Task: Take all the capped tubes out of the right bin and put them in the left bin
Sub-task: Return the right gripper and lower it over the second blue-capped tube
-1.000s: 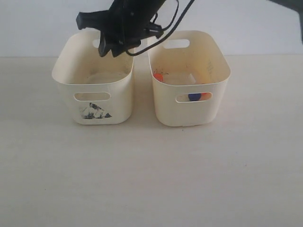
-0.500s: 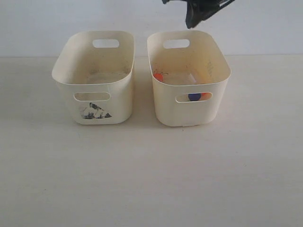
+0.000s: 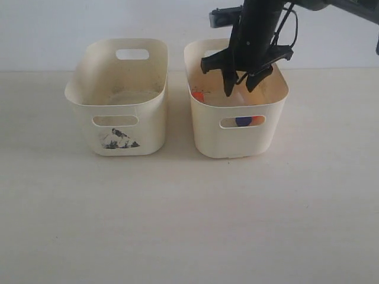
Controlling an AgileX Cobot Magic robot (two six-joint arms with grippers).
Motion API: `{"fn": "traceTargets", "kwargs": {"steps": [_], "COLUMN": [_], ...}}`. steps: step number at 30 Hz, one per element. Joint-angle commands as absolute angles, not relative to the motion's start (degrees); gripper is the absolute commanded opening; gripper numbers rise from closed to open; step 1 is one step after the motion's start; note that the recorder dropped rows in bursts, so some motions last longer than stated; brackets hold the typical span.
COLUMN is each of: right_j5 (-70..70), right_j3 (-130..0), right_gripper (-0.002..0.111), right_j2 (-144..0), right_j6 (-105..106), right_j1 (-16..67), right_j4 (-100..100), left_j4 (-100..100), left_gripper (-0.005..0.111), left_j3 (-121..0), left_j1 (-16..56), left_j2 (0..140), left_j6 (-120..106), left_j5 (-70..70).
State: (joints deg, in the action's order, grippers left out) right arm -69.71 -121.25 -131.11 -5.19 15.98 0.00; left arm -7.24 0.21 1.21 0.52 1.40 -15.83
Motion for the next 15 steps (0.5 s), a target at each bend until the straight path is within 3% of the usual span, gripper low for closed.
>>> {"fn": "traceTargets", "kwargs": {"steps": [1, 7, 15], "right_j5": [-69.96, -67.22, -67.19], "right_j3": [-121.30, -121.30, -121.30], "right_gripper": [0.049, 0.070, 0.063], "right_j2": [-131.88, -132.66, -137.26], "right_j6": [-6.15, -6.29, -7.37], "right_j1": [15.87, 15.87, 15.87], "right_j4": [-4.15, -4.11, -3.97], "left_j4": [-6.86, -6.86, -6.86], "left_gripper": [0.004, 0.004, 0.004], "left_j3": [0.00, 0.00, 0.00], "left_j1": [1.14, 1.14, 1.14], "left_j2": [0.41, 0.41, 0.41], "left_j6": [2.06, 2.06, 2.06], "left_j5": [-14.98, -14.98, -14.98]}}
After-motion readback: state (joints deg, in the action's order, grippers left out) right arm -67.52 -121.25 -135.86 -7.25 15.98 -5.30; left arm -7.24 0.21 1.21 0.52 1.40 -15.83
